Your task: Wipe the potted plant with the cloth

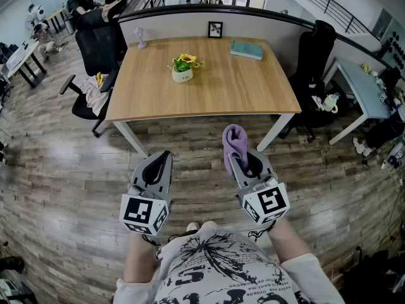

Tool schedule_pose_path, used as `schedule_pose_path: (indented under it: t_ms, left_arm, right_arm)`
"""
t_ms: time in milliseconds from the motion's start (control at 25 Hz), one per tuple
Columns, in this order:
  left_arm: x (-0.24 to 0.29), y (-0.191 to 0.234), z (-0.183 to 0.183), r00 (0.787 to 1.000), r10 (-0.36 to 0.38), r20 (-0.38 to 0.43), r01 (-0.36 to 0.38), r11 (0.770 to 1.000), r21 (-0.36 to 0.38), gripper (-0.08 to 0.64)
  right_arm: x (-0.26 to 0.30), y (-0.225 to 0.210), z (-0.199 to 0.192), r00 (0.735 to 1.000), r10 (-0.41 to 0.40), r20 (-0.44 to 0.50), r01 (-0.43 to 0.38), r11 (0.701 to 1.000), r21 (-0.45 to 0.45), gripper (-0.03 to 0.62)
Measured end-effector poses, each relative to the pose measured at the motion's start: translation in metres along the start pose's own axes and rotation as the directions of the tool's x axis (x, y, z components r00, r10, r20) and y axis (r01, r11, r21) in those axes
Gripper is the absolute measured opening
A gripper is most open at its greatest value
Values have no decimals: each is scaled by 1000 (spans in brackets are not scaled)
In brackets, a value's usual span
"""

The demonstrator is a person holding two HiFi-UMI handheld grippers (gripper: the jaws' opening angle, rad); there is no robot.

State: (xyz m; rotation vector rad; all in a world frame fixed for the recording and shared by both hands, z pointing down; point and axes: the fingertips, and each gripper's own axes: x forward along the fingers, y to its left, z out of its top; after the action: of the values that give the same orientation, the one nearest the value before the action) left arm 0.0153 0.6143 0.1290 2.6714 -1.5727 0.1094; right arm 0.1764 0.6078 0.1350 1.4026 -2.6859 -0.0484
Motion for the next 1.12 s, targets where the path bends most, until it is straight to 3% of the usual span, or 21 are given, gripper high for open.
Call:
schedule_pose_path:
  t_ms: [360,720,1120]
  left_arm:
    - [8,20,-6,1000,-10,3,10,1000,3,3]
    - [3,70,-27,999,-28,-16,28,999,-26,3]
    - [42,129,-43,999,27,-45,-29,999,-45,3]
  right_arm:
    - [20,0,-4,1000,-10,-14,10,1000,0,66]
    - [66,15,-26,994,-79,-70,84,993,80,72]
    - [145,3,-31,997,-9,-79,12,999,35,75]
